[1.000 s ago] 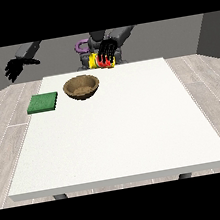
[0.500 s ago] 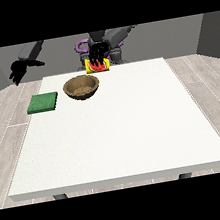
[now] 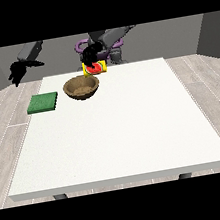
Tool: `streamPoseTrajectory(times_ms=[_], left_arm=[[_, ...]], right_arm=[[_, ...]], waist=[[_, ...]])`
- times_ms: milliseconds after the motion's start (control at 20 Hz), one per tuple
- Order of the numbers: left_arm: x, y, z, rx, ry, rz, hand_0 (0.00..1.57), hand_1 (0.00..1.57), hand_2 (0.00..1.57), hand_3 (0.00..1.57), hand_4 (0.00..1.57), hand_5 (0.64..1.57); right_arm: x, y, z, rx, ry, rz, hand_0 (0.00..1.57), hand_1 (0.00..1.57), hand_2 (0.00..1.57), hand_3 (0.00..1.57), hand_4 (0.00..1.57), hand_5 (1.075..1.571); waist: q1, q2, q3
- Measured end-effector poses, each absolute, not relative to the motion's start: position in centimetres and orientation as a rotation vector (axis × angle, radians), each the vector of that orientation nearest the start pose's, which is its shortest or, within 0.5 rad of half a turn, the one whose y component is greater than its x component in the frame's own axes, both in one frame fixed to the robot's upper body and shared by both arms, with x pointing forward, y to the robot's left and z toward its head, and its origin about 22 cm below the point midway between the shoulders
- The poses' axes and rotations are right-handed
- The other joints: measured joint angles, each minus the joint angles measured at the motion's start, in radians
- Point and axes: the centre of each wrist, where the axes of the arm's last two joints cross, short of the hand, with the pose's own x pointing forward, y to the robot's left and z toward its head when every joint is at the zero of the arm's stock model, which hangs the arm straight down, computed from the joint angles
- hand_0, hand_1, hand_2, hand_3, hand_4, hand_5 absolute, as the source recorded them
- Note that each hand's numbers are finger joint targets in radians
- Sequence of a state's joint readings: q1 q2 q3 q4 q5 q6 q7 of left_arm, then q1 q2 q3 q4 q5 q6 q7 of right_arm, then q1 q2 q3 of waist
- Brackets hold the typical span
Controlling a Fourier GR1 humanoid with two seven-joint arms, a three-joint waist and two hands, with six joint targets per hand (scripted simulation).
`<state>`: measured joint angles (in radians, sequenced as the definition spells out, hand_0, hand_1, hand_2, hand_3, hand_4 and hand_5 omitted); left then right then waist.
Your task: Pick the cup and pour the ball into the bowl, then pick the bowl and place it on the pad
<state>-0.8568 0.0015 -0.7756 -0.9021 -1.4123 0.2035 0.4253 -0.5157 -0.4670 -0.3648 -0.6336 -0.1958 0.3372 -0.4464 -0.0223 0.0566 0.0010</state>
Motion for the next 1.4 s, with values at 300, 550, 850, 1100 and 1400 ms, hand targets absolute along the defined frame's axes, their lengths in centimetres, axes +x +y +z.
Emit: streamPoseTrajectory(times_ms=[300, 550, 850, 1100, 1400], left_arm=[[33.9, -0.6, 6.5, -1.774, 1.847, 2.123, 1.55, 1.55, 1.57, 1.57, 1.19, 1.466], [33.9, -1.4, 8.8, -1.76, 1.768, 2.102, 1.5, 1.5, 1.57, 1.57, 1.21, 1.457], [34.0, 0.0, 9.1, -1.764, 1.945, 2.087, 0.0, 0.0, 1.57, 1.57, 1.27, 1.452], [35.8, 4.8, 10.7, -1.827, 2.452, 1.918, 0.28, 0.28, 1.57, 1.57, 1.0, 1.571], [36.8, 10.1, 10.7, -1.713, 3.072, 1.694, 1.24, 1.24, 1.57, 1.24, 0.91, 1.546]], right_arm=[[32.7, -41.1, -0.9, -0.043, -1.695, -0.079, 0.0, 0.0, 0.0, 0.21, 0.0, 1.517], [32.2, -41.8, -1.2, -0.062, -1.691, -0.097, 0.0, 0.0, 0.0, 0.26, 0.0, 1.528], [31.6, -41.8, -2.1, -0.047, -1.657, -0.12, 0.0, 0.0, 0.0, 0.0, 0.43, 1.555], [30.3, -42.7, -2.9, -0.054, -1.608, -0.166, 0.0, 0.0, 0.0, 0.0, 0.47, 1.558], [30.6, -42.4, -2.7, -0.061, -1.618, -0.195, 0.0, 0.0, 0.0, 0.0, 0.22, 1.565]], waist=[[0.003, -0.025, -0.0001], [0.027, -0.029, -0.0004], [0.047, -0.019, -0.0013], [0.115, -0.034, -0.004], [0.172, 0.024, -0.0052]])
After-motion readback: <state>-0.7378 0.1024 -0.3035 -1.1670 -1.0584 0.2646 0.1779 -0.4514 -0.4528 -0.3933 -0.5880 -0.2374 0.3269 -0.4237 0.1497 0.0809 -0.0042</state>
